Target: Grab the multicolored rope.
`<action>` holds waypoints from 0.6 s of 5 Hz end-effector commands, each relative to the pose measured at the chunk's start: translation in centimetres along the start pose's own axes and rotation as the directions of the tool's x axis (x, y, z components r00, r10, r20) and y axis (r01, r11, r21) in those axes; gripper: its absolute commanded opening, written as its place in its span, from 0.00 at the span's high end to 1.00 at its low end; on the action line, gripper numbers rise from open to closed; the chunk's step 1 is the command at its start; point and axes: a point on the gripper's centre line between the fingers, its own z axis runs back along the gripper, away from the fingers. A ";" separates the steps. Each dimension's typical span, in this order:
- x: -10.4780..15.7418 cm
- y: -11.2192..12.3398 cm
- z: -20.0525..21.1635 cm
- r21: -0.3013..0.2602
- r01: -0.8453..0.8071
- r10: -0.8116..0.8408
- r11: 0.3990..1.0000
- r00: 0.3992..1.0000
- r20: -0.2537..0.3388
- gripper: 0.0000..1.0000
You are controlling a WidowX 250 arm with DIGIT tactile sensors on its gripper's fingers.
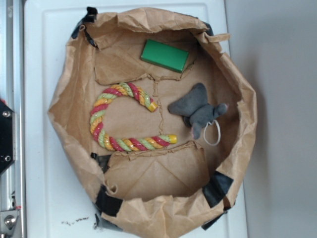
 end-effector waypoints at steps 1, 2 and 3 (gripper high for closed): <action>0.2 -0.2 0.2 -0.002 0.000 0.000 1.000 1.000 0.012 0.00; 0.2 -0.2 0.2 -0.002 0.000 0.000 1.000 1.000 0.012 0.00; 2.8 -2.9 -2.2 -0.058 -0.021 0.024 0.998 0.998 0.060 0.00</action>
